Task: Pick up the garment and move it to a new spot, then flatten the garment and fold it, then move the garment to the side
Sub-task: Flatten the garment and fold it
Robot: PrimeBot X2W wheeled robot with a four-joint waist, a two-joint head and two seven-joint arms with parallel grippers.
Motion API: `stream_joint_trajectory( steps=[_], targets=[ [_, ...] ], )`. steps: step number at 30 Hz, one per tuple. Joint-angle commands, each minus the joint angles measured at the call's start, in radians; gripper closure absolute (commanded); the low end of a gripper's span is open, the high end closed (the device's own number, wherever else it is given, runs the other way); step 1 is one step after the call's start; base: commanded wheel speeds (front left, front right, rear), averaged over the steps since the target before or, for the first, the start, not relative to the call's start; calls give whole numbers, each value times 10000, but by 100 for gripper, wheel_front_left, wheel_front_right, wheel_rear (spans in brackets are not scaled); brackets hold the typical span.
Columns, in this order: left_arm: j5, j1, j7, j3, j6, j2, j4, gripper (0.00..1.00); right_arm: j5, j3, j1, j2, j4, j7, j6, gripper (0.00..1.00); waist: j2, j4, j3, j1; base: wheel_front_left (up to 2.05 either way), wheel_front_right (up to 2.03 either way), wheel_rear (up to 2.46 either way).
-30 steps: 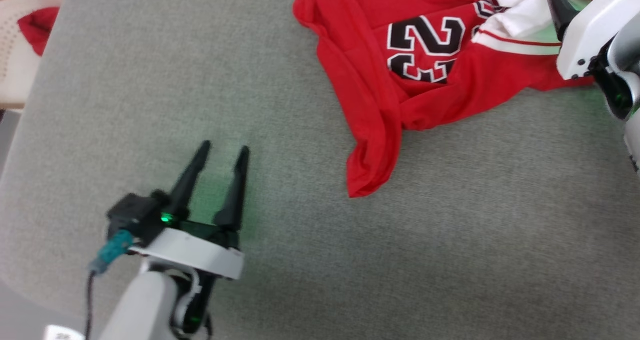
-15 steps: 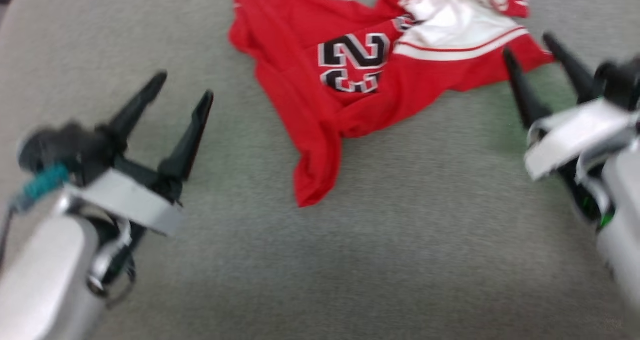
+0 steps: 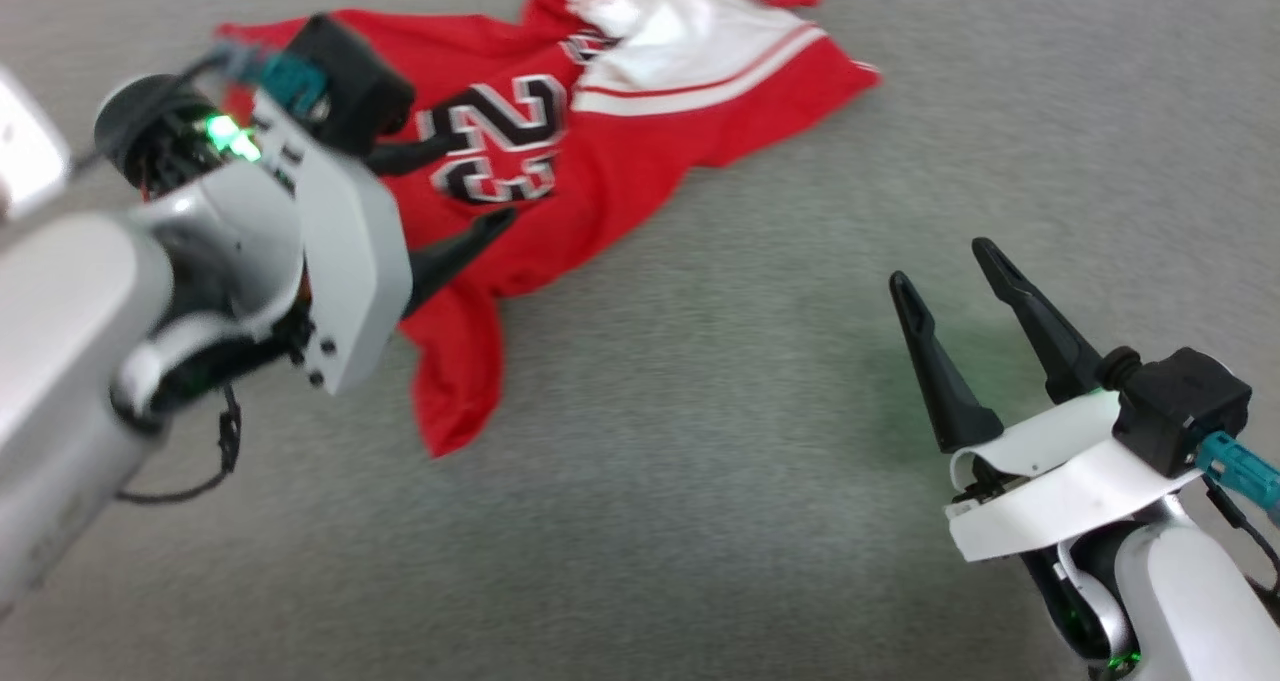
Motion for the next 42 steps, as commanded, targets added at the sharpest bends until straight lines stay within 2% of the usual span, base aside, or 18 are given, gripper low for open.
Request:
stream_joint_trajectory(
  steps=[1,7,9,13,14,15,16,19,22,26,29,34,37,39,42],
  targets=[
    [-316,-255,334,-143,22,-3,185,0,-130,-74,124,90,-175,71,2,0,0,-839,335,0,0,0,0],
    [-1932,-1438,2857,-1413,22,-64,1416,0,-447,-115,452,545,-1148,372,2,0,0,-1411,593,0,0,0,0],
    [-2285,-1614,3227,-1568,22,-109,1826,0,-520,-121,512,610,-1301,409,2,0,0,-1523,643,0,0,0,0],
    [-2027,-1780,3470,-2207,22,54,2260,0,-562,-108,591,734,-1493,409,2,0,0,-1658,700,0,0,0,0],
    [-2156,-1727,3407,-2248,22,56,2381,17,-549,-81,594,767,-1521,399,2,0,0,-1686,695,0,0,0,0],
    [-2264,-1671,3412,-2329,21,46,2454,66,-534,-69,597,799,-1545,377,2,0,0,-1711,687,0,0,0,0],
    [-2475,-1583,3520,-2431,22,39,2511,100,-512,-69,605,834,-1567,347,2,0,0,-1733,674,0,0,0,0],
    [-3160,-1504,3686,-2483,21,-50,2482,100,-454,-65,634,916,-1581,300,2,0,0,-1827,630,0,0,0,0],
    [-4195,-1552,3840,-2131,21,-448,2279,100,-322,-126,680,986,-1587,209,2,0,0,-1927,593,0,0,0,0],
    [-5370,-1795,4085,-1732,175,-1274,1825,100,-180,-238,695,1061,-1574,58,2,0,0,-2118,623,0,0,0,0],
    [-5677,-2021,4009,-1617,433,-2175,1548,100,-18,-359,709,1163,-1642,-77,2,0,0,-2296,721,0,0,0,0],
    [-5296,-2495,3108,-1478,828,-3793,2016,100,228,-426,556,1300,-1736,-311,2,0,0,-2754,977,0,0,0,0],
    [-4777,-2620,2691,-1770,763,-4494,2779,100,359,-426,485,1365,-1726,-441,2,0,0,-3061,1110,0,0,0,0],
    [-4270,-2805,2604,-2103,638,-4751,3306,100,465,-381,449,1408,-1725,-508,2,0,0,-3212,1223,0,0,0,0],
    [-3791,-2663,2520,-2536,424,-4786,4056,100,502,-271,394,1443,-1621,-604,2,0,0,-3395,1269,0,0,0,0]
  ],
)
